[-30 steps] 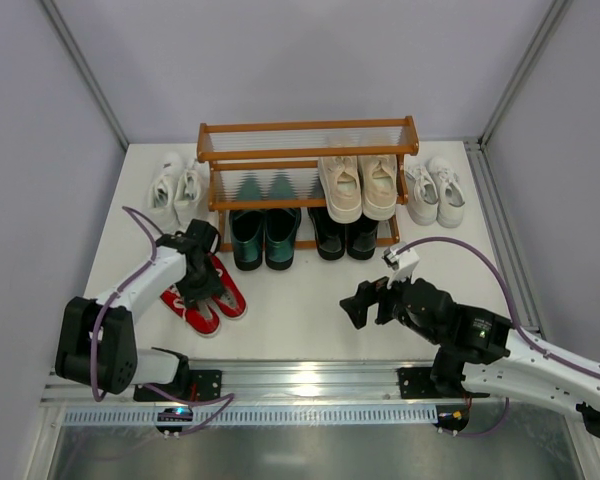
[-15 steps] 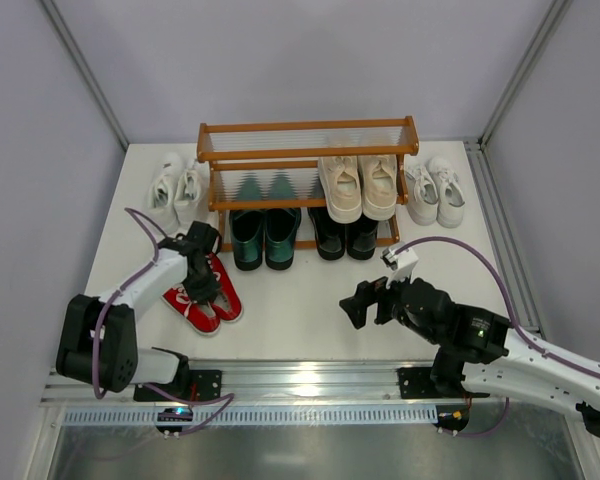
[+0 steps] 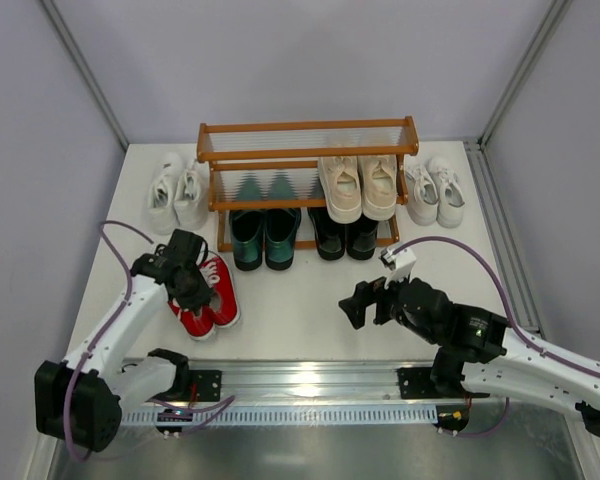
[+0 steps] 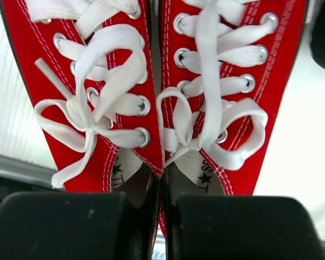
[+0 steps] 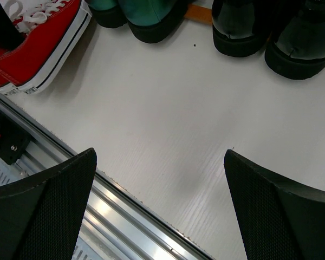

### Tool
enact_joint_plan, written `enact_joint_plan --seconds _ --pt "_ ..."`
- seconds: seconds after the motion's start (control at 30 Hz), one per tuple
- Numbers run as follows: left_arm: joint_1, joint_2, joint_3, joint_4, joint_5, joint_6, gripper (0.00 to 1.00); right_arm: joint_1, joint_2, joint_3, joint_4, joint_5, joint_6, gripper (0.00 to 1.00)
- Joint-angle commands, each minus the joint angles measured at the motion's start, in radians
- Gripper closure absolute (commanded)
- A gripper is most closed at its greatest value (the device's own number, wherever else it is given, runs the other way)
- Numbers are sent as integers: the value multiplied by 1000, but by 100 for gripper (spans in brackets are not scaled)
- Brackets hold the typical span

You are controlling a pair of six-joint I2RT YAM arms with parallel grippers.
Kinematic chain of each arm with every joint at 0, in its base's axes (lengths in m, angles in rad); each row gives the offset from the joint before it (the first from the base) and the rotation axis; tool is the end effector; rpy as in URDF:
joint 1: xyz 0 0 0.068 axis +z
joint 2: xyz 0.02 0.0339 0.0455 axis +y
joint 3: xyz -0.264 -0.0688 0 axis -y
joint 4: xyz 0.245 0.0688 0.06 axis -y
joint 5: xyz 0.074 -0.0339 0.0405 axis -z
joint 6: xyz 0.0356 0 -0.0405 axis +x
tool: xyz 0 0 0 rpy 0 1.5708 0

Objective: Place and organize the shoes onto the shoe shelf

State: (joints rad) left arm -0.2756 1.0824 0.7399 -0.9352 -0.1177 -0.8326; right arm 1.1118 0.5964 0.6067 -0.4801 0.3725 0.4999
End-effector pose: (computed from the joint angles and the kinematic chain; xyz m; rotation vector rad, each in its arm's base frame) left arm 0.1730 -0.0446 0.2162 -0.8017 2.7142 -0.0780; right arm 0.0743 0.1211 0.2758 -0.3919 2.0287 0.6410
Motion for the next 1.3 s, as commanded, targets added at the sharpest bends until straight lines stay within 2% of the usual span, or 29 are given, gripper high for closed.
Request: enact_joint_plan --seconds 0.0,0.13,0.33,0.5,0.63,0.83,1.1,1.27 --pt "-5 -88 108 -82 24 -8 100 6 17 11 29 25 0 0" --pt "-7 -125 147 -203 43 -11 100 6 37 21 29 23 2 0" --pt "-8 -252 239 -281 -77 -45 100 6 45 16 40 20 6 0" --pt "-7 -308 292 -202 -37 59 100 6 51 31 26 26 6 0" --pt "-14 -268 343 -162 82 161 100 6 54 39 21 31 8 0" --pt "-79 -259 398 -51 150 276 100 6 83 59 9 37 15 0" --pt "-238 -167 528 9 49 397 100 6 128 110 -11 48 12 0" --pt "-255 -86 570 82 33 460 100 6 138 131 -25 59 20 0"
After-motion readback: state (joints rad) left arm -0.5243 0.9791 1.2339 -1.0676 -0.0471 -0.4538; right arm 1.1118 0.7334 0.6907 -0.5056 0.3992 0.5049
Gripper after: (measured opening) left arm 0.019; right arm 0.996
